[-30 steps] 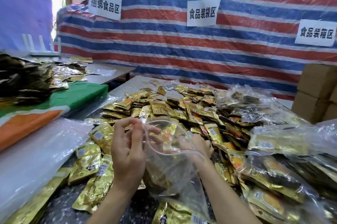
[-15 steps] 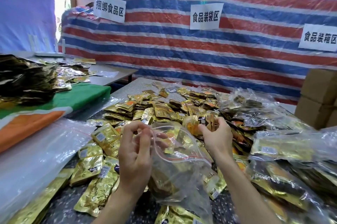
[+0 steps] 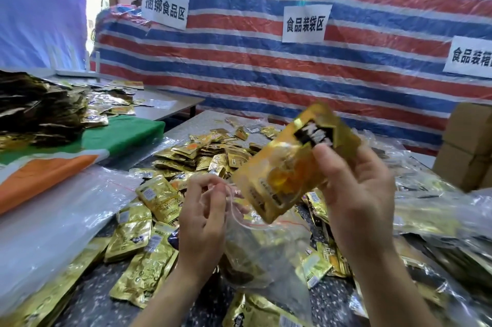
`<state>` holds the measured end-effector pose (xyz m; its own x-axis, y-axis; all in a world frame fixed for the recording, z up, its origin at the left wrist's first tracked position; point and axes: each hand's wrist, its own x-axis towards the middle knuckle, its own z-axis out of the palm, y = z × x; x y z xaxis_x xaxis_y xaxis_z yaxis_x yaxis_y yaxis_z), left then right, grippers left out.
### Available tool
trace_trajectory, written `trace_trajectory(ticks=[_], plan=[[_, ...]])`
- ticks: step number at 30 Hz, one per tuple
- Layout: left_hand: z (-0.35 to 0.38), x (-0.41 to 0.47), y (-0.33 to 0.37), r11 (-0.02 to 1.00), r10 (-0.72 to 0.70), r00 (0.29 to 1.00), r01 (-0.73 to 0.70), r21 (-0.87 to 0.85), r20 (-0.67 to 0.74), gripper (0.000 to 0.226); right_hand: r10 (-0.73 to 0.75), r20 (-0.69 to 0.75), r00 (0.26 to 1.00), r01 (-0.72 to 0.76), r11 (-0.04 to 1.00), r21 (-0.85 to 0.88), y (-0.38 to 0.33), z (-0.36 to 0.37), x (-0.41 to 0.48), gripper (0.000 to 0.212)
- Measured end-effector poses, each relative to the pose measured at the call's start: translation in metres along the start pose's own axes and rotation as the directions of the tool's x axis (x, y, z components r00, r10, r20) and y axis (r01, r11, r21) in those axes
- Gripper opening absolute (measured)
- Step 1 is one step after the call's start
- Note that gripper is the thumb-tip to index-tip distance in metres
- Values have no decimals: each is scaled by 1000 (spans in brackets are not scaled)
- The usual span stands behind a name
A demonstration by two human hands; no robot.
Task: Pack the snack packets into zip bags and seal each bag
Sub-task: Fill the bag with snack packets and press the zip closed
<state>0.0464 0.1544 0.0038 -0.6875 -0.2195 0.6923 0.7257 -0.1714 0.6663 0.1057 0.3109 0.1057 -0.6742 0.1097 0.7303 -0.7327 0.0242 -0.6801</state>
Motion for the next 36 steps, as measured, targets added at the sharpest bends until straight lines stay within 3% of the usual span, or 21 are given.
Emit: trace_trajectory(ticks=[1, 5, 8, 12, 15, 18, 21, 26, 30, 33, 36], plan=[[0, 0, 0, 1000, -7, 1000, 7, 17, -16, 15, -32, 61, 998, 39, 991, -126, 0, 3, -2, 1], [0, 0, 0, 999, -26, 999, 27, 21, -36, 11, 30, 317, 948, 124, 883, -453, 6, 0, -10, 19], [0, 2, 2, 999, -46, 998, 46, -11, -31, 12, 9, 320, 947, 123, 914, -387, 8, 0, -15, 25], [0, 2, 4, 996, -43, 999, 42, -79, -8, 11, -47, 112, 993, 53, 997, -52, 0, 3, -14, 21], [0, 1, 6, 994, -37, 999, 40, -107, 28, 8, -48, -2, 999, 48, 999, 19, 0, 3, -15, 15], [0, 0, 6, 994, -49, 998, 52, -98, 31, 7, -61, 12, 998, 61, 998, -23, 3, 3, -16, 17], [1, -1, 5, 997, -25, 1000, 26, -72, 17, 7, 13, 151, 988, 17, 980, -197, 7, -6, -18, 20], [3, -1, 6, 996, -1, 1000, 4, -85, 26, 7, 222, 295, 929, -8, 811, -585, 19, -19, -22, 23], [3, -1, 6, 997, 27, 999, -25, -72, 26, 8, 451, 377, 809, -190, 808, -558, 22, -22, -23, 28], [3, -2, 5, 998, 39, 999, -37, -48, 35, 7, 437, 338, 834, -181, 794, -580, 17, -26, -20, 35], [4, -3, 6, 998, 29, 998, -26, -52, 47, 5, 345, 321, 882, -145, 847, -512, 11, -31, -16, 31]])
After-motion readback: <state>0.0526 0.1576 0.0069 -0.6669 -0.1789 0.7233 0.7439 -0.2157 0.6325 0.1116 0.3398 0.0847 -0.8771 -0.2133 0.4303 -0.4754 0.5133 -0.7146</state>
